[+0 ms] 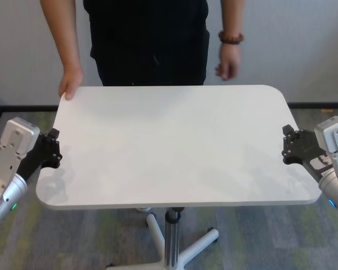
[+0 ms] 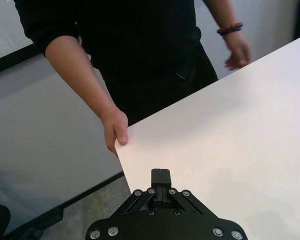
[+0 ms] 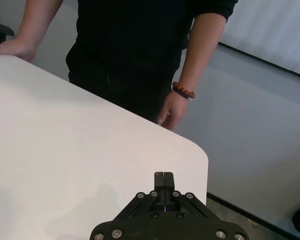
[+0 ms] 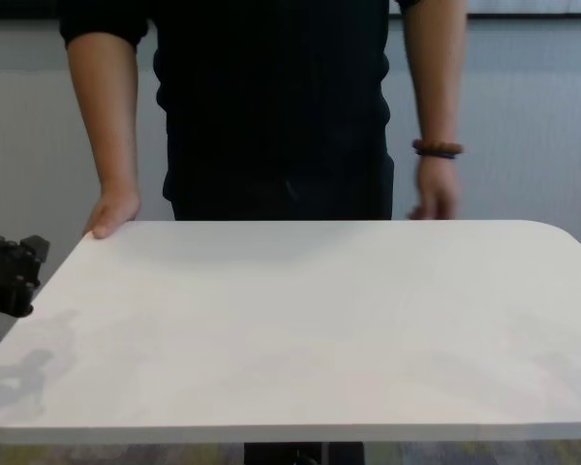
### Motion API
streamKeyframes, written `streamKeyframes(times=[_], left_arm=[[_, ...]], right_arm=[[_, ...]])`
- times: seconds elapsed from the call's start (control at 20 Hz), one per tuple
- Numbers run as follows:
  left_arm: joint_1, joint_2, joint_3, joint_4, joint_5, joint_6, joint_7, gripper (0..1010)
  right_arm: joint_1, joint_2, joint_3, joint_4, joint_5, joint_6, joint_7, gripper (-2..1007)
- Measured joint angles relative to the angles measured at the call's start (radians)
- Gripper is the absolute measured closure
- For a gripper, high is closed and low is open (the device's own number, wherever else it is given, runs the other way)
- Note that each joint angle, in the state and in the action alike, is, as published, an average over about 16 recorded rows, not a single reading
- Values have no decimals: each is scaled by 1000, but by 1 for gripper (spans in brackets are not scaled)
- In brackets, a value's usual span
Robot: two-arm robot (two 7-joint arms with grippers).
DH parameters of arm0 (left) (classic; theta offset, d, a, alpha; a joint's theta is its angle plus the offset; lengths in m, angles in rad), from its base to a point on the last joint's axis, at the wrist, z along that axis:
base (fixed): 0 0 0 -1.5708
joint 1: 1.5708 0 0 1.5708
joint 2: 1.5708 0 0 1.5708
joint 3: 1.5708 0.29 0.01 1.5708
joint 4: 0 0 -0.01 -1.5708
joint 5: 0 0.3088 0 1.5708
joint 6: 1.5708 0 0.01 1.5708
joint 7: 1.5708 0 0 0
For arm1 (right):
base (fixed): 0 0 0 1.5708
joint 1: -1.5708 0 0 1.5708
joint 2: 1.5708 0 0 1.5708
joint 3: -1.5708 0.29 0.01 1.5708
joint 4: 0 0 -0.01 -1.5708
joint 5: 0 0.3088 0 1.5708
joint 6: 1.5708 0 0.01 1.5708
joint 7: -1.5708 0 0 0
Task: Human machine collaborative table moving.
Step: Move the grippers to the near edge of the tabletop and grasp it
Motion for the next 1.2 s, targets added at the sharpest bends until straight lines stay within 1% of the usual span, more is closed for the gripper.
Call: streamKeyframes(times=[0.25,0.5,0.8,1.2], left_arm=[[0,0,0,0,0,0,0,963],[0,0,0,0,0,0,0,874],[0,0,0,0,0,0,0,707],[0,0,0,0,0,0,0,446]], right_arm=[[0,0,0,0,0,0,0,911],[0,0,0,0,0,0,0,794],[0,0,0,0,0,0,0,610],[0,0,0,0,0,0,0,351]])
